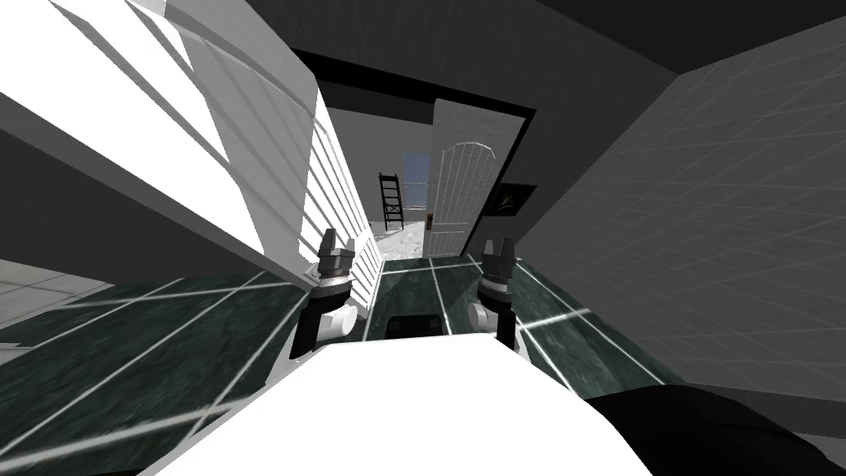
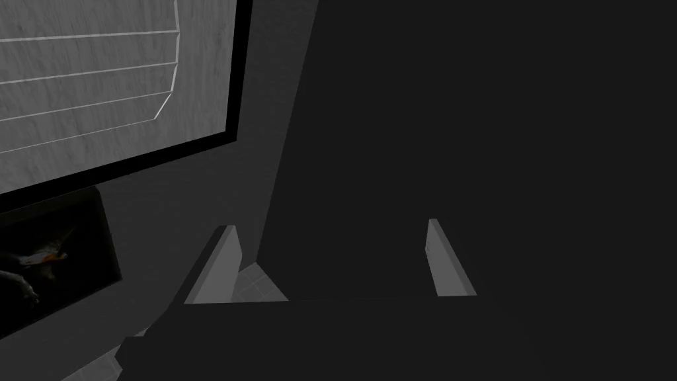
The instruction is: Pull the door open
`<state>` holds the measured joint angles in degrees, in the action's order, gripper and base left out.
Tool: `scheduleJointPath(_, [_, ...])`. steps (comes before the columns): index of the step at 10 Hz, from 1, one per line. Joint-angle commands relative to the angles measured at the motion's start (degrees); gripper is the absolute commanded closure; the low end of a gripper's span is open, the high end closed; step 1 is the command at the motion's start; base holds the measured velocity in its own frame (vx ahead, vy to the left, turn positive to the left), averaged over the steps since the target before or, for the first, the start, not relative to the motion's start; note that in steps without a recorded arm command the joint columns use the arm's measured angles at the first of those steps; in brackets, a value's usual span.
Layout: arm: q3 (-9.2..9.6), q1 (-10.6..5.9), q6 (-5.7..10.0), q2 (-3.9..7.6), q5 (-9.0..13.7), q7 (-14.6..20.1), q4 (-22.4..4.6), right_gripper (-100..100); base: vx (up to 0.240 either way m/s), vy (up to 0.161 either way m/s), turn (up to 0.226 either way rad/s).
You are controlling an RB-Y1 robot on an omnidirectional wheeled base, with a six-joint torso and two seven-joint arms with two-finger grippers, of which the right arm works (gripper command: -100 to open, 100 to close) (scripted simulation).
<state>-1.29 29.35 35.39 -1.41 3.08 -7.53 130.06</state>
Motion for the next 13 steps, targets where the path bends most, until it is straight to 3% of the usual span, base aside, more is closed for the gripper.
scheduleJointPath(1, [-0.04, -1.12, -0.58, 0.61, 0.0, 0.3, -2.0, -100, 0.084, -0.019, 0.029])
scheduleJointPath(4, [-0.11, -2.71, -1.39, 1.36, 0.0, 0.7, -4.9, -100, 0.161, -0.012, 0.026])
scheduleJointPath(13, [-0.38, -9.7, -4.98, 3.81, 0.0, 2.7, -17.4, -100, 0.119, -0.01, 0.031])
